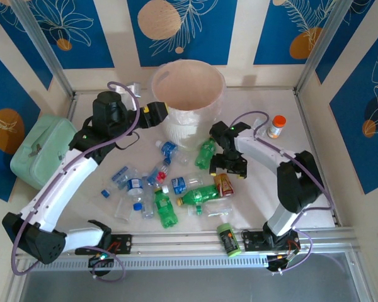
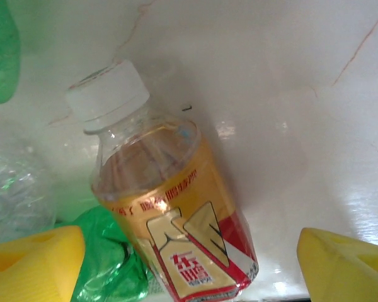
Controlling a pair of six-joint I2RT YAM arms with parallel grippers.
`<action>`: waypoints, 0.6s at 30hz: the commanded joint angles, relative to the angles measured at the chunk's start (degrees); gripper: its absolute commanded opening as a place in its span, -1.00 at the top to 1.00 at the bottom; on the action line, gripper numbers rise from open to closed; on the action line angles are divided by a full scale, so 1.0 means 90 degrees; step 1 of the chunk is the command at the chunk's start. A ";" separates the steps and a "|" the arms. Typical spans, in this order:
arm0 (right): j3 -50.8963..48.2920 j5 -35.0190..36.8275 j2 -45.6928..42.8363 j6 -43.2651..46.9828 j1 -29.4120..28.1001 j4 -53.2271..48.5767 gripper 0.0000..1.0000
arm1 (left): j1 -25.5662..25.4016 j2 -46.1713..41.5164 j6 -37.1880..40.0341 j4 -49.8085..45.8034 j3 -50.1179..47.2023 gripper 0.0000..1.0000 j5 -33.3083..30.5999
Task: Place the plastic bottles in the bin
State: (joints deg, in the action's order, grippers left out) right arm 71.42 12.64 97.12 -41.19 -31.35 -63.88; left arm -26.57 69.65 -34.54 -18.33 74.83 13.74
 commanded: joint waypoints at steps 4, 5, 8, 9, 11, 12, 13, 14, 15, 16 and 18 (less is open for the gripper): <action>0.0371 0.0119 0.0595 0.0133 -0.0042 -0.0226 -0.72 | 0.0032 -0.0284 -0.0075 0.0329 -0.0027 -0.65 0.0225; 0.0399 0.0116 0.0657 0.0142 -0.0042 -0.0227 -0.72 | 0.0032 -0.0269 -0.0074 0.0313 -0.0030 -0.65 0.0231; 0.0451 0.0147 0.0857 0.0128 -0.0018 -0.0246 -0.70 | 0.0032 -0.0254 -0.0062 0.0301 -0.0055 -0.64 0.0241; 0.0439 0.0147 0.0919 0.0116 0.0005 -0.0246 -0.69 | 0.0032 -0.0251 -0.0072 0.0314 -0.0074 -0.65 0.0235; 0.0381 0.0148 0.1000 0.0095 0.0078 -0.0229 -0.66 | 0.0032 -0.0253 -0.0071 0.0327 -0.0089 -0.65 0.0240; 0.0331 0.0138 0.1029 0.0087 0.0129 -0.0198 -0.65 | 0.0032 -0.0249 -0.0060 0.0312 -0.0086 -0.65 0.0241; 0.0273 0.0124 0.1043 0.0085 0.0185 -0.0155 -0.63 | 0.0032 -0.0250 -0.0043 0.0313 -0.0091 -0.65 0.0241; 0.0222 0.0111 0.1052 0.0084 0.0234 -0.0123 -0.61 | 0.0032 -0.0250 -0.0040 0.0307 -0.0083 -0.65 0.0249; 0.0174 0.0093 0.1064 0.0084 0.0286 -0.0087 -0.59 | 0.0032 -0.0240 -0.0031 0.0298 -0.0086 -0.65 0.0251; 0.0116 0.0099 0.1073 0.0084 0.0324 -0.0045 -0.59 | 0.0032 -0.0243 -0.0030 0.0282 -0.0094 -0.65 0.0251; 0.0004 0.0049 0.1074 0.0091 0.0399 0.0071 -0.57 | 0.0032 -0.0226 -0.0024 0.0292 -0.0101 -0.65 0.0258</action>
State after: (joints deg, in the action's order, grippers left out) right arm 72.99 13.52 106.24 -40.45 -28.62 -63.40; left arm -26.57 68.20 -34.68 -16.84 74.28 14.85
